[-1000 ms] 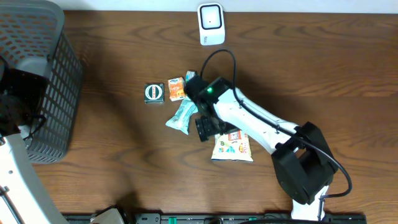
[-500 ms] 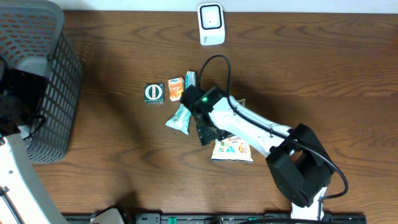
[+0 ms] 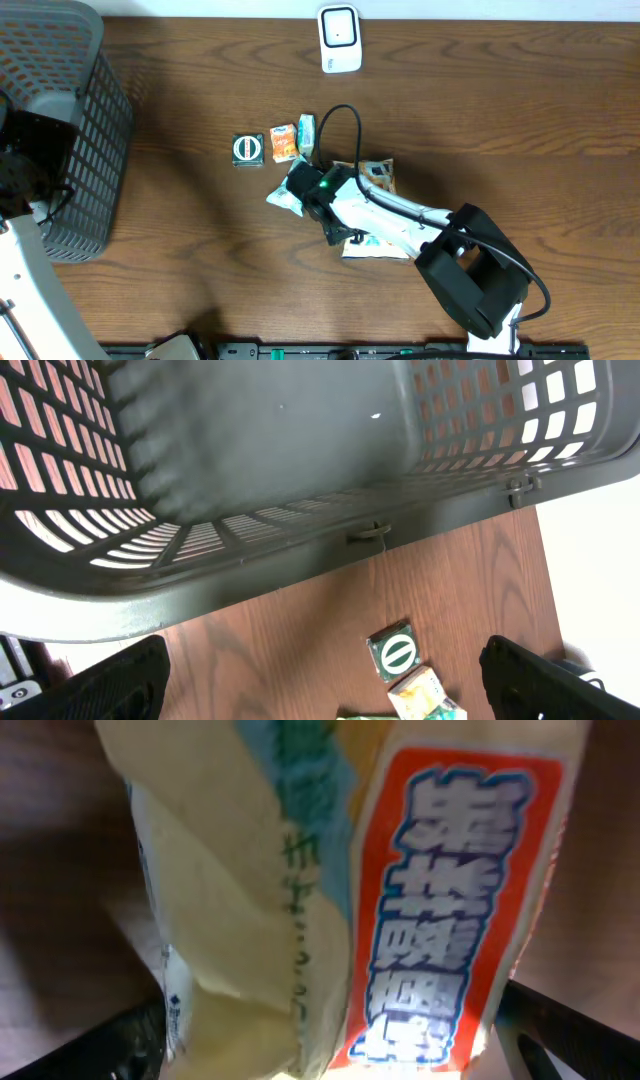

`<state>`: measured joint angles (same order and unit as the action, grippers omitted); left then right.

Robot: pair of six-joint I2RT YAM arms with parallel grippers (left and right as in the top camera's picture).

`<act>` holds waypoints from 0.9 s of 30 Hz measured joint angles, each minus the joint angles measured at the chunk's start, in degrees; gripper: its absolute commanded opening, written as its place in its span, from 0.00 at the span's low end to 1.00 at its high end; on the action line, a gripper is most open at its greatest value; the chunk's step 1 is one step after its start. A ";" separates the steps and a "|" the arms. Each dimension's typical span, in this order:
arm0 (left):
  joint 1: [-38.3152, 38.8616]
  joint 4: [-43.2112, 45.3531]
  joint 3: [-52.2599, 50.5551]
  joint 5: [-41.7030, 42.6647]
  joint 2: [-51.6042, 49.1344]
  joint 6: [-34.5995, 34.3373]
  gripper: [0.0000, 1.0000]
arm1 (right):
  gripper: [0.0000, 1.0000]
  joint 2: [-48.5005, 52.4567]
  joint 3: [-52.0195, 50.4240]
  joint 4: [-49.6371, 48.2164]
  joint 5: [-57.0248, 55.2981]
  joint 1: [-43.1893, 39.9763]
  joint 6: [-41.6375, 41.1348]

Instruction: Scan the item barcode

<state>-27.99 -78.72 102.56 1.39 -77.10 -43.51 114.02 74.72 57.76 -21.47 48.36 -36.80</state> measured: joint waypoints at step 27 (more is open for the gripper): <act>0.00 0.02 0.00 0.00 0.00 -0.02 0.98 | 0.01 -0.11 10.60 9.88 17.38 -12.76 11.04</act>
<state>-27.99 -78.70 102.56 1.39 -77.10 -43.53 113.91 85.32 67.64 -4.10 35.59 -25.76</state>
